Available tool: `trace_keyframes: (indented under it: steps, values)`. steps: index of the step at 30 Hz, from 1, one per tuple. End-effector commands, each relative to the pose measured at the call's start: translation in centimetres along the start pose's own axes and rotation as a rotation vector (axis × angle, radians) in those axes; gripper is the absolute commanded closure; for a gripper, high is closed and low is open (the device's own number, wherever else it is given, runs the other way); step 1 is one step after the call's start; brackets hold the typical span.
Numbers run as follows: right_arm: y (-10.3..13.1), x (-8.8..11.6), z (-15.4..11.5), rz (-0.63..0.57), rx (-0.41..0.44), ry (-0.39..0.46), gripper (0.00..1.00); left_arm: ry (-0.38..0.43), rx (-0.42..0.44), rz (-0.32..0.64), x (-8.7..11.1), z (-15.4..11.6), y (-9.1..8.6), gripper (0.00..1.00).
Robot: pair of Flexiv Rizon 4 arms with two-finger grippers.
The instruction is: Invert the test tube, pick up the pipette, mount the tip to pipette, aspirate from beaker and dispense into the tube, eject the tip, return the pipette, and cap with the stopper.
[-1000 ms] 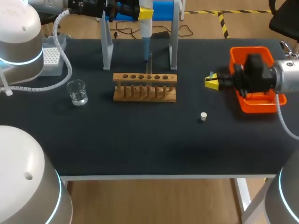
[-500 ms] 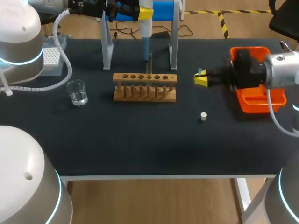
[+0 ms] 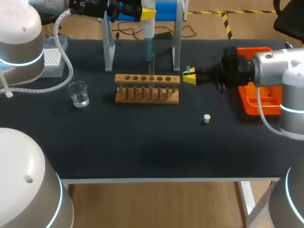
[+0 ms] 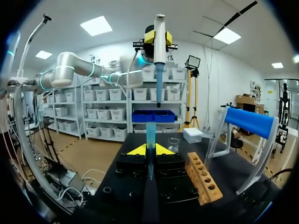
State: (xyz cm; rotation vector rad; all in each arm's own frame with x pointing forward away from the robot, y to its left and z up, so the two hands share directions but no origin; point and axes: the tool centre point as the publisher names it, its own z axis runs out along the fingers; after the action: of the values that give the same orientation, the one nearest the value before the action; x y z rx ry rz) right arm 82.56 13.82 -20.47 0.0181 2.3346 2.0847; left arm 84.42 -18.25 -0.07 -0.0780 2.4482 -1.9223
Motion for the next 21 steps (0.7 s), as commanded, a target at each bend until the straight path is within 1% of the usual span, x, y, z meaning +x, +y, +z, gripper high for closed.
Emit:
trace_keyframes:
  steps: [1,3,14,21]
  values:
    - [-0.6,-0.5,1.3,-0.014,-0.045,-0.003,1.0,0.002,-0.003,-0.001,0.0,-0.1,-0.1,1.0]
    - [-0.6,-0.6,1.6,-0.018,-0.07,0.0,1.0,0.002,-0.003,-0.001,0.0,-0.1,-0.1,1.0]
    - [-0.5,-0.9,3.6,-0.016,-0.135,-0.004,1.0,0.002,-0.003,-0.001,0.0,-0.1,-0.1,1.0]
    - [-1.1,-1.0,5.2,0.023,-0.129,0.004,1.0,0.002,-0.003,-0.001,0.0,-0.1,-0.1,1.0]
